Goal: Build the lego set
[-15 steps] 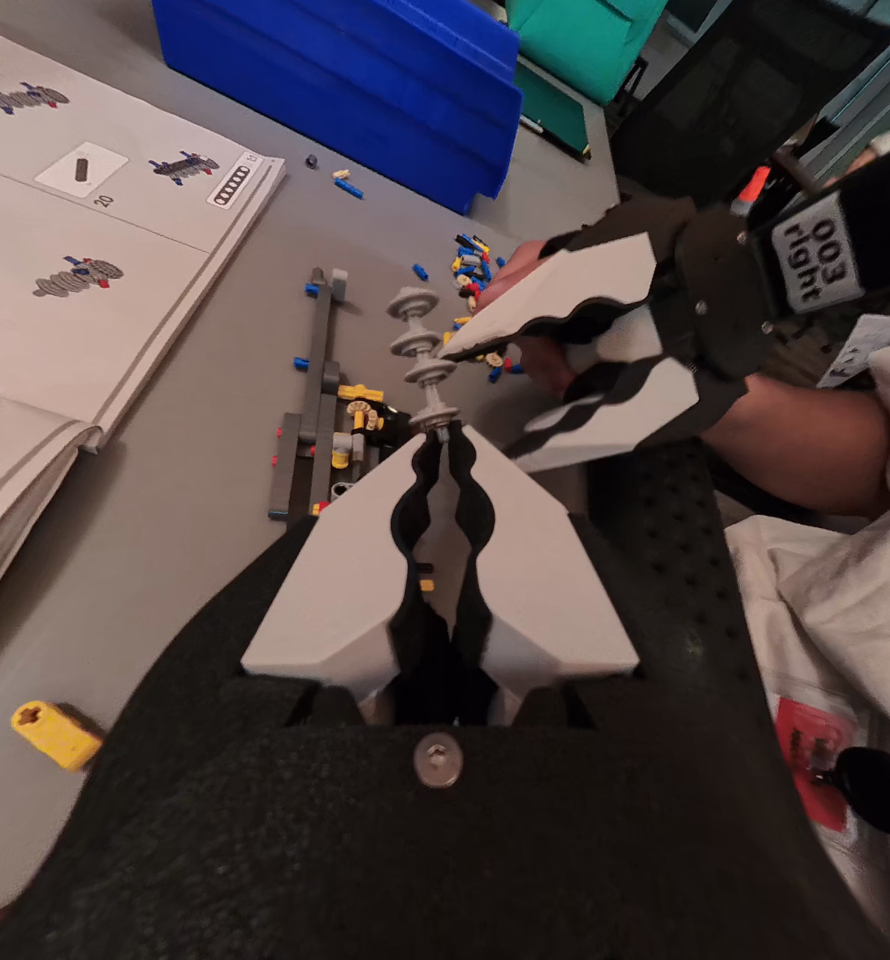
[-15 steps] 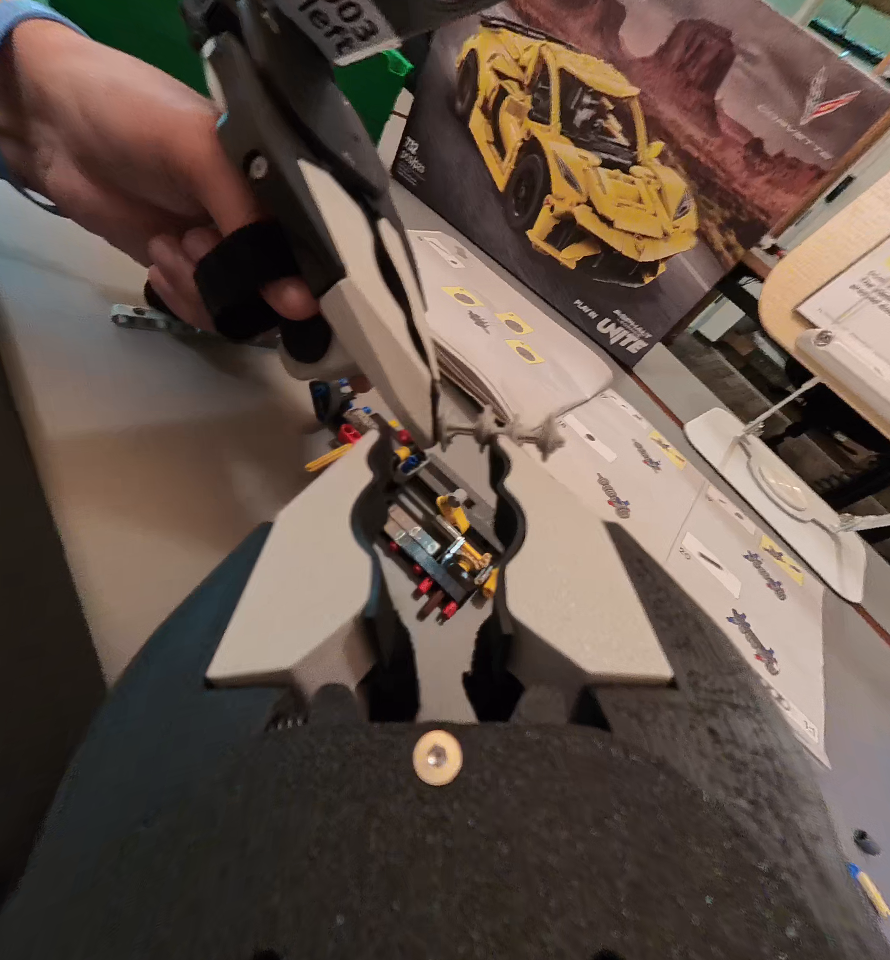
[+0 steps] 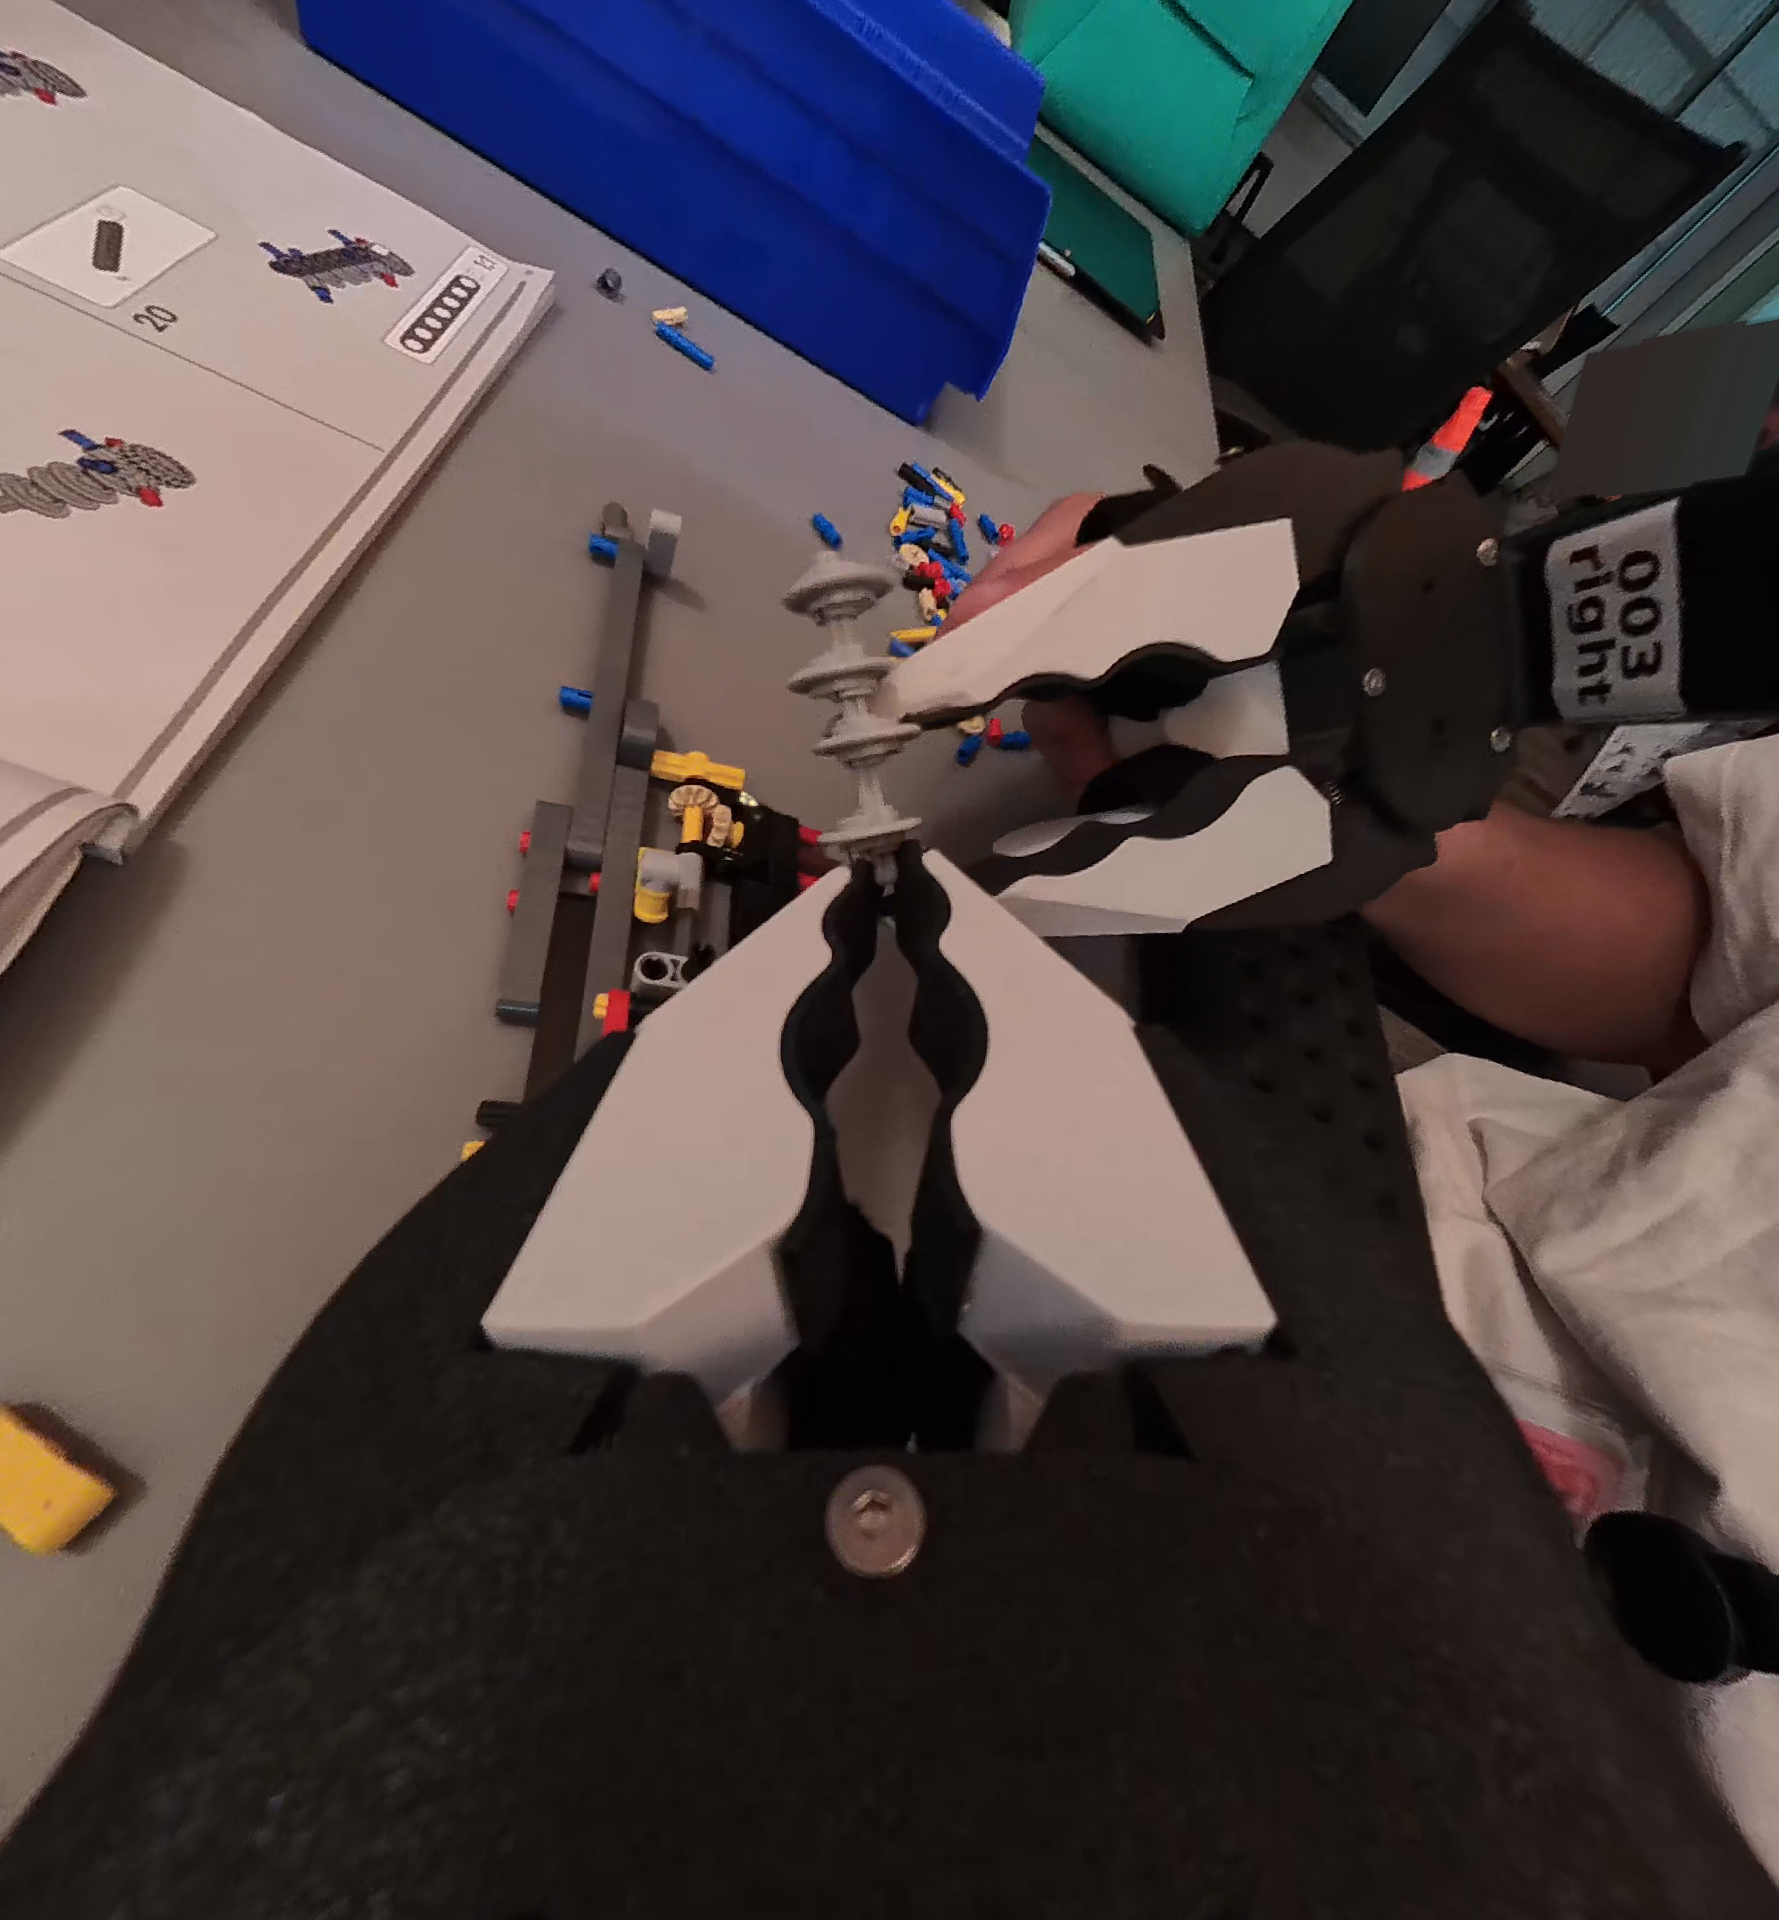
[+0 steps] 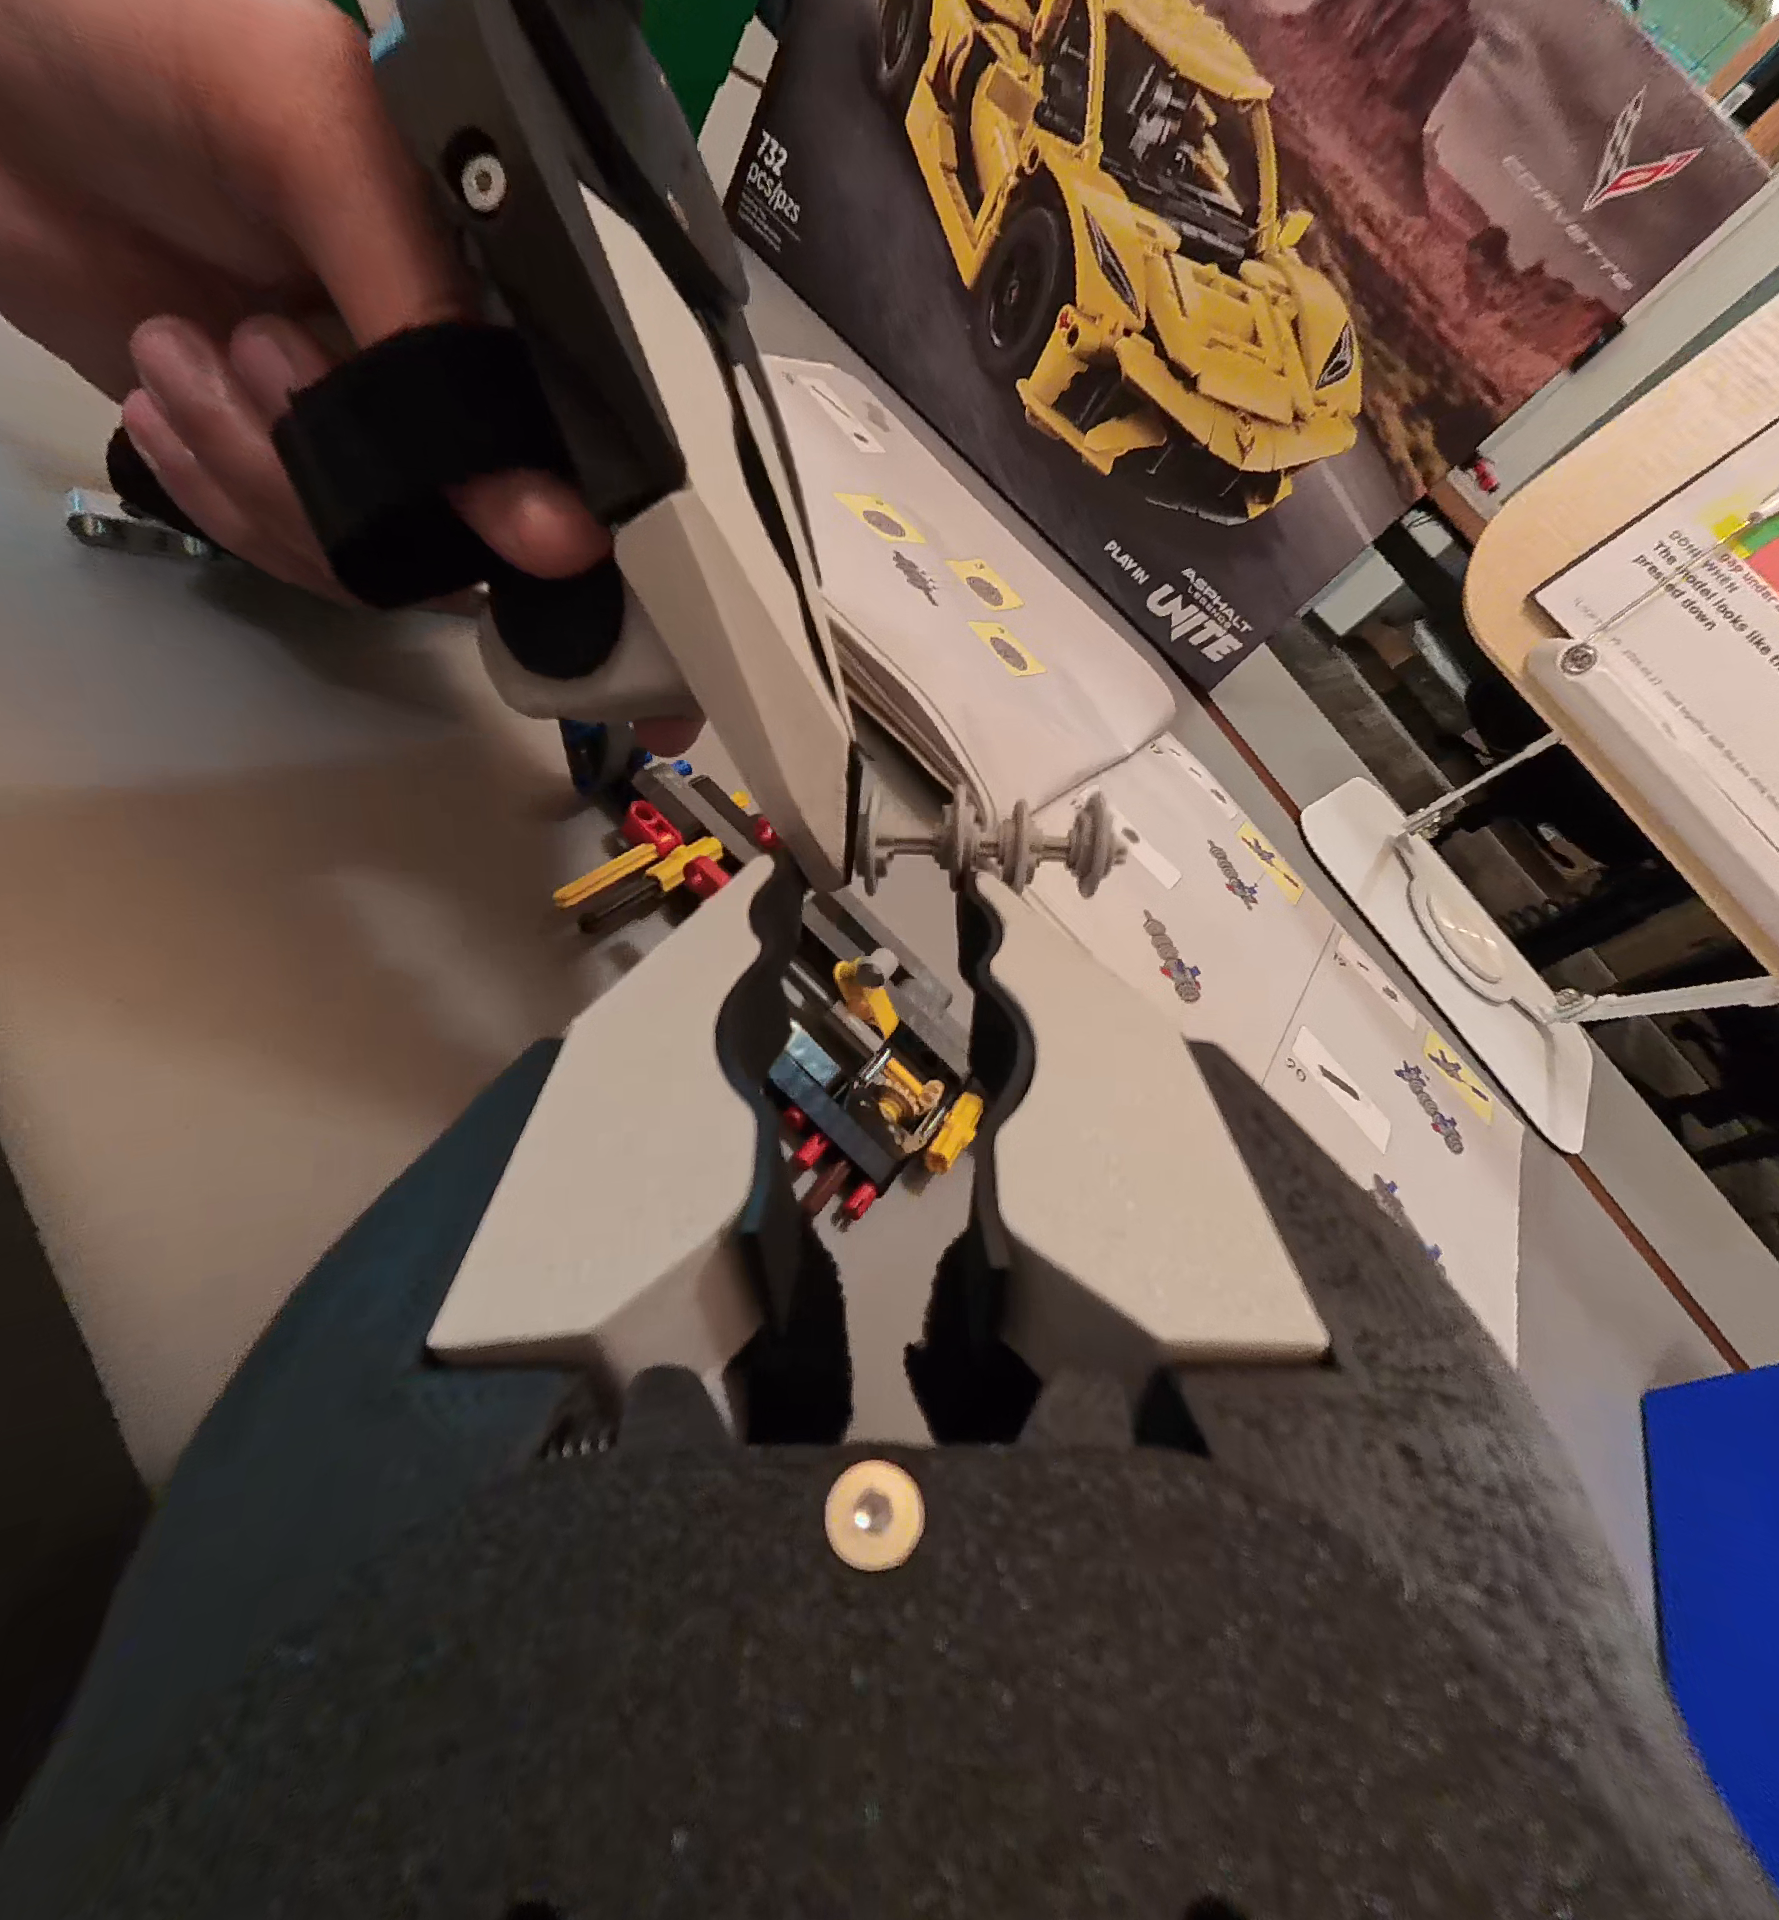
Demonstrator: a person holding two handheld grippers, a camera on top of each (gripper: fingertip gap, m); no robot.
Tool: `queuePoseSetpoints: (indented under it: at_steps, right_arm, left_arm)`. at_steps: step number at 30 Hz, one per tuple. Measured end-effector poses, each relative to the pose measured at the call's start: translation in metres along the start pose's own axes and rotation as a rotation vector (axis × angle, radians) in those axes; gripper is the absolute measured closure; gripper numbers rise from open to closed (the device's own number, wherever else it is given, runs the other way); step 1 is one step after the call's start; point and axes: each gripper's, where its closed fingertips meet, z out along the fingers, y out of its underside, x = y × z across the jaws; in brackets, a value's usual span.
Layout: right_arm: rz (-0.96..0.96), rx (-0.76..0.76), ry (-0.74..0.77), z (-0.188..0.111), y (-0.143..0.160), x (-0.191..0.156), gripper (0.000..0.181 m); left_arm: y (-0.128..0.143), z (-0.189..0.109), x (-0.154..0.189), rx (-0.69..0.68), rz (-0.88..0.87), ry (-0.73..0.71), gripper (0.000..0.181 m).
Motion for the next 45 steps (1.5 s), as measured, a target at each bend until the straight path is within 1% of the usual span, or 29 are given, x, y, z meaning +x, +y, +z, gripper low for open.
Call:
queuePoseSetpoints:
  at_steps: [5,10,24,26,29,31,35,45]
  right_arm:
    - [0.029,-0.029,-0.022,0.001,0.004,-0.001,0.154]
    - [0.014,-0.051,-0.014,0.002,0.005,-0.002,0.154]
    - [0.011,-0.047,-0.018,0.003,0.005,-0.003,0.159]
    - [0.019,-0.033,-0.010,0.003,0.004,-0.001,0.159]
    - [0.045,-0.021,0.007,0.003,0.001,0.003,0.158]
    - [0.031,-0.035,0.050,0.003,0.003,0.008,0.155]
    - [0.065,-0.066,0.070,0.007,0.008,0.013,0.137]
    - [0.019,-0.053,0.043,0.007,0.006,0.005,0.138]
  left_arm:
    - [0.002,0.002,-0.002,-0.012,0.018,-0.025,0.180]
    - [0.004,0.002,-0.003,-0.017,0.018,-0.035,0.180]
    - [0.002,0.002,-0.003,-0.011,0.019,-0.042,0.180]
    - [0.001,0.001,-0.004,-0.001,0.010,-0.044,0.180]
    - [-0.004,-0.001,-0.005,0.031,-0.052,-0.017,0.180]
    - [-0.005,-0.003,-0.011,0.039,-0.084,-0.023,0.180]
    - [-0.003,-0.003,-0.011,0.032,-0.087,-0.019,0.180]
    - [0.004,0.003,-0.008,-0.016,-0.040,-0.035,0.180]
